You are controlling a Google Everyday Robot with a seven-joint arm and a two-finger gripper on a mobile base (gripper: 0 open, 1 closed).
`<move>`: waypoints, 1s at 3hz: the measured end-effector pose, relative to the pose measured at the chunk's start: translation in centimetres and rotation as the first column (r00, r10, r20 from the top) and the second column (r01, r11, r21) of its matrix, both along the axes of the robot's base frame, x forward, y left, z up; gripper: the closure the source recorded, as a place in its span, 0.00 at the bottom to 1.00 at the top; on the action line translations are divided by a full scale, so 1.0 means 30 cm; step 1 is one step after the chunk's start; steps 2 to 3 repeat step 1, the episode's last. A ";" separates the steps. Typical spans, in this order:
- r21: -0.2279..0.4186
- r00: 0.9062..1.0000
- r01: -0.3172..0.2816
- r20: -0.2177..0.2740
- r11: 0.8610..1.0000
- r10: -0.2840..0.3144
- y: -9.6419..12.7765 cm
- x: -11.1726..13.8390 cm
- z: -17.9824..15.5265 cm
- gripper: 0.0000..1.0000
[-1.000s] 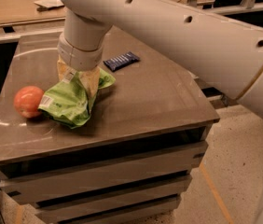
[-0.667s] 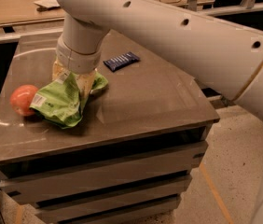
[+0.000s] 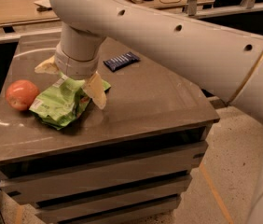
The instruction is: Move green rice chip bag near apple
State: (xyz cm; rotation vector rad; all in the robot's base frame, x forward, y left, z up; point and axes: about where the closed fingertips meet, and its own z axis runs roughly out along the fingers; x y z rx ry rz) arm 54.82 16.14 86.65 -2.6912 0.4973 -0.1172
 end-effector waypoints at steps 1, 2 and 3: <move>0.000 1.000 0.000 0.000 1.000 0.000 0.000 0.000 0.000 0.00; 0.000 1.000 0.000 0.000 1.000 0.000 0.000 0.000 0.000 0.00; 0.000 1.000 0.000 0.000 1.000 0.000 0.000 0.000 0.000 0.00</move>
Offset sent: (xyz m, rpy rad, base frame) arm 0.0000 0.0000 0.0000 0.0000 0.0000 0.0000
